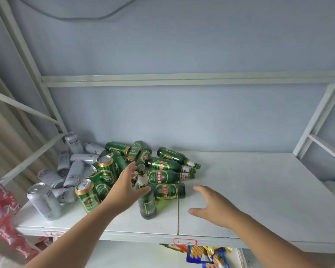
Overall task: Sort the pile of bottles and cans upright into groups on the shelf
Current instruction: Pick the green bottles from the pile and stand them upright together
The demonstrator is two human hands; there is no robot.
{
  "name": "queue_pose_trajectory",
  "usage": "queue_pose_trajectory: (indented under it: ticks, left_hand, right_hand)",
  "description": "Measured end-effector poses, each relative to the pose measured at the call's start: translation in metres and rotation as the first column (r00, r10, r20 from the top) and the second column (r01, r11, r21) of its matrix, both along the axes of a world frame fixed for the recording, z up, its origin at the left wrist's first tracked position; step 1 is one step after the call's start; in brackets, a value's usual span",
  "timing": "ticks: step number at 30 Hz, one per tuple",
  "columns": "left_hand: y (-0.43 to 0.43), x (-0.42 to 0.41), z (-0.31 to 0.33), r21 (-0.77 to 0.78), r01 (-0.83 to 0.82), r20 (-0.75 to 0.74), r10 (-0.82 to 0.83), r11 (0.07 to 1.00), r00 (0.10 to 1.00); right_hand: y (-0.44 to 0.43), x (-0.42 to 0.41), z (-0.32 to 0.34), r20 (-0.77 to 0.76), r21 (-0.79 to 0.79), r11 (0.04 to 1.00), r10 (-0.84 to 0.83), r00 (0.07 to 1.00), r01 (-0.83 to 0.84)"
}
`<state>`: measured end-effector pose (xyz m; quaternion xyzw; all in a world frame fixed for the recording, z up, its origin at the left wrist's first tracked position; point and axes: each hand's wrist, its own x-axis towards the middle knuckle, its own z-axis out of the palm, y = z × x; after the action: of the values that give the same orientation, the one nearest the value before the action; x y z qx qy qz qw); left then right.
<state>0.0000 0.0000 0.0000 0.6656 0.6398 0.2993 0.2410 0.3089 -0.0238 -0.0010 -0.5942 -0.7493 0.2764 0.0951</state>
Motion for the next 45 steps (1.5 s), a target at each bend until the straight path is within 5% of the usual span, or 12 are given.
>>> queue_pose_trajectory:
  ticks: [15, 23, 30, 45]
  left_hand:
    - [0.0, 0.002, -0.061, -0.218, -0.188, 0.044, 0.202, 0.958, 0.978]
    - [0.019, 0.002, -0.082, -0.216, -0.12, 0.123, 0.149, 0.969, 0.981]
    - [0.032, -0.012, -0.084, -0.216, -0.032, 0.035, 0.04, 0.976, 0.999]
    - [0.04, -0.013, -0.087, -0.227, -0.003, 0.001, 0.003, 0.974, 1.0]
  right_hand:
    - [0.051, -0.02, -0.043, 0.084, -0.058, 0.991, 0.125, 0.989, -0.121]
    - [0.114, -0.075, -0.066, 0.226, -0.036, 0.986, 0.168, 0.959, -0.164]
    - [0.143, -0.112, -0.099, 0.423, -0.019, 0.972, 0.221, 0.879, -0.235]
    - [0.176, -0.148, -0.112, 0.593, -0.1, 0.972, 0.229, 0.772, -0.211]
